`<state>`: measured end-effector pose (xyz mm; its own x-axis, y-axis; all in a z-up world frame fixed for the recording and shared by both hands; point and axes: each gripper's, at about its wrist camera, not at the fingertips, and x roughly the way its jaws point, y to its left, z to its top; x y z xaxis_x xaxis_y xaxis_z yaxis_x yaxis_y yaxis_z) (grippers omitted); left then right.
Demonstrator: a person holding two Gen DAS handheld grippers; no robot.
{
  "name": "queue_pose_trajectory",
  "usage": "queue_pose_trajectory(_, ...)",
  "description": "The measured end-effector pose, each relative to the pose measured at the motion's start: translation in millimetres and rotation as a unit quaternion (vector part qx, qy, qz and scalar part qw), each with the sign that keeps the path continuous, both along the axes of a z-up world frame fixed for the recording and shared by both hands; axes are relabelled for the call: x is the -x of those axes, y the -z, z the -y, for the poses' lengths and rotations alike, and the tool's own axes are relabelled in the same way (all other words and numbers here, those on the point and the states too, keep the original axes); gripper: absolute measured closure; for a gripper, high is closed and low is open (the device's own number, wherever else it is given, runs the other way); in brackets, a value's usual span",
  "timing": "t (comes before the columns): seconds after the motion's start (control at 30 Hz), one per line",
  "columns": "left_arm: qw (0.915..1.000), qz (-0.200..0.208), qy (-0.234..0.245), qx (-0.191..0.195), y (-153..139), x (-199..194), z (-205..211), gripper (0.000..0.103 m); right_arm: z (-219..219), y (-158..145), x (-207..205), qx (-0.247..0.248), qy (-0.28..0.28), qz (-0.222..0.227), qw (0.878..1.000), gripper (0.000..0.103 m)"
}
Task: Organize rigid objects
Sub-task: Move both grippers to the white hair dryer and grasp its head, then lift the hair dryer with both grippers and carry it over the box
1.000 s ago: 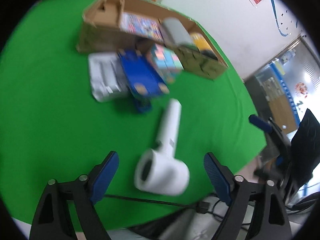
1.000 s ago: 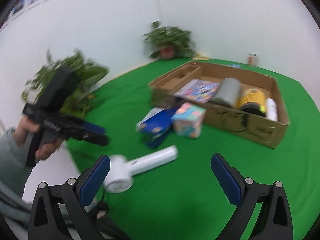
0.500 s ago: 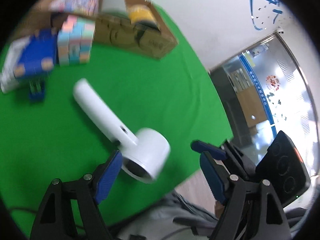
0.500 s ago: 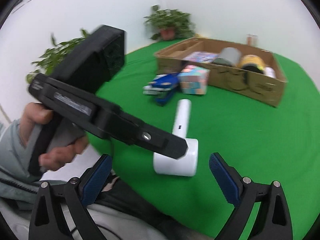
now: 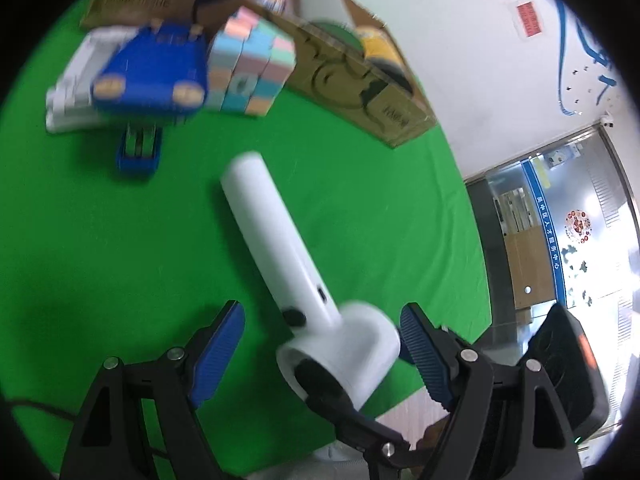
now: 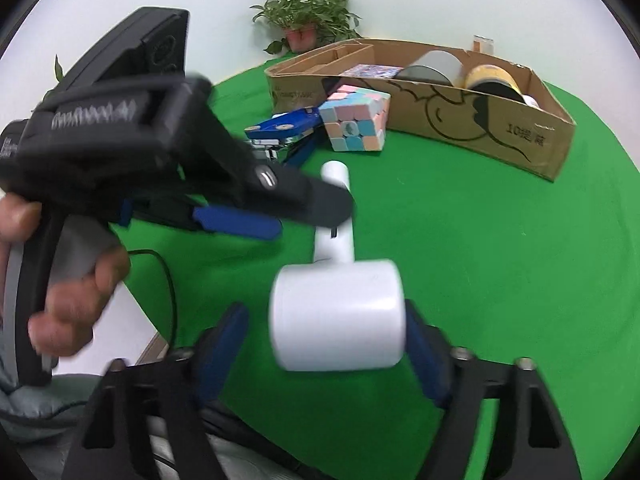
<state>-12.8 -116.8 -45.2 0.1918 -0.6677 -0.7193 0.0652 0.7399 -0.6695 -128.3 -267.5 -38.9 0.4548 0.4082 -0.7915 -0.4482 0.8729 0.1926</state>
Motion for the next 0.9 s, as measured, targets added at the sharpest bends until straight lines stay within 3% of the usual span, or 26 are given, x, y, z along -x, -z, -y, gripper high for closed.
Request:
queue_pose_trajectory(0.13,0.9997,-0.018,0.014,0.011,8.7,0.8,2.0,0.026,-1.1,4.0,-7.3,-0.003,0.004,-0.010,1.000,0.044)
queue_pose_trajectory(0.23,0.9996,-0.021,0.014,0.011,9.9,-0.5,7.0,0.033,-4.9,4.2,-12.6,-0.020,0.000,-0.032,0.999,0.043)
queue_pose_trajectory(0.43,0.9995,-0.026,0.006,0.017,9.9,-0.4,3.5,0.035,-12.2,3.3,-16.8,-0.003,0.003,-0.043,0.999,0.043)
queue_pose_trajectory(0.67,0.9994,0.017,0.022,-0.022,-8.2,8.5,10.9,0.035,-18.4,2.7,-20.8,0.016,0.015,-0.063,0.998,0.046)
queue_pose_trajectory(0.9,0.9969,0.068,0.020,-0.035,-40.8,0.0,11.0,0.035,-19.2,-20.7,-24.1,0.007,0.030,-0.020,0.999,0.046)
